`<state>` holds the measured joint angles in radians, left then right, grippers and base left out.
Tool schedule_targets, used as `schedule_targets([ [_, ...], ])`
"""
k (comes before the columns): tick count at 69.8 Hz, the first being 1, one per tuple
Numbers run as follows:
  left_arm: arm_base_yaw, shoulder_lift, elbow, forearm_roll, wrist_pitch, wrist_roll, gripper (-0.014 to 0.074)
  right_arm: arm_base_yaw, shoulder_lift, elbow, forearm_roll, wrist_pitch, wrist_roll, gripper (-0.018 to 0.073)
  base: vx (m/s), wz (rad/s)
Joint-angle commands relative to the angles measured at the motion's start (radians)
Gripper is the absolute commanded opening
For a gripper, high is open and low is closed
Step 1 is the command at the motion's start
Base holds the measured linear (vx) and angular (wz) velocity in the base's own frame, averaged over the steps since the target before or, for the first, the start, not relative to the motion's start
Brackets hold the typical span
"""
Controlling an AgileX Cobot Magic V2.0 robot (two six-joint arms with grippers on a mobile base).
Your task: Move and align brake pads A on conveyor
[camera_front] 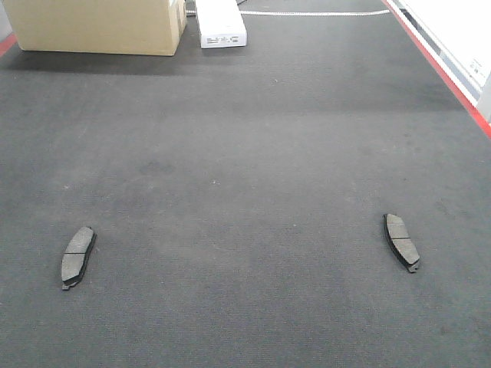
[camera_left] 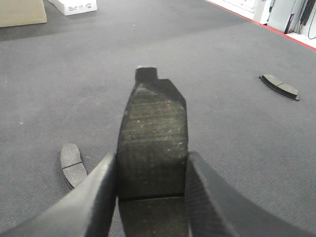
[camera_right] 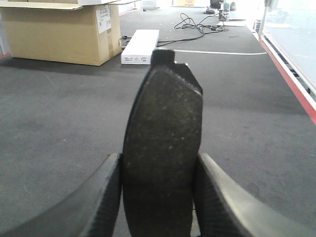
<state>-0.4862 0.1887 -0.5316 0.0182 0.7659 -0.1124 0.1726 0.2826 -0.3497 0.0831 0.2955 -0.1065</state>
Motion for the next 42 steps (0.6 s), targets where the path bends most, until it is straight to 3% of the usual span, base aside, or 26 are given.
schedule_targets([
  [1,-0.005,0.014,-0.022,-0.002,-0.096,-0.002,-0.0006,0.002,0.008,-0.031,0.001,-0.099,-0.010,-0.0002,0.00,0.00],
  [26,-0.005,0.014,-0.022,-0.003,-0.110,-0.016,-0.0006,0.002,0.008,-0.031,0.001,-0.099,-0.010,-0.0002,0.00,0.00],
  [34,-0.005,0.029,-0.025,-0.002,-0.154,-0.075,-0.0006,0.002,0.008,-0.031,0.001,-0.099,-0.010,-0.0002,0.00,0.00],
  [42,-0.005,0.132,-0.067,-0.002,-0.179,-0.212,-0.0006,0.002,0.008,-0.031,0.001,-0.099,-0.010,-0.0002,0.00,0.00],
])
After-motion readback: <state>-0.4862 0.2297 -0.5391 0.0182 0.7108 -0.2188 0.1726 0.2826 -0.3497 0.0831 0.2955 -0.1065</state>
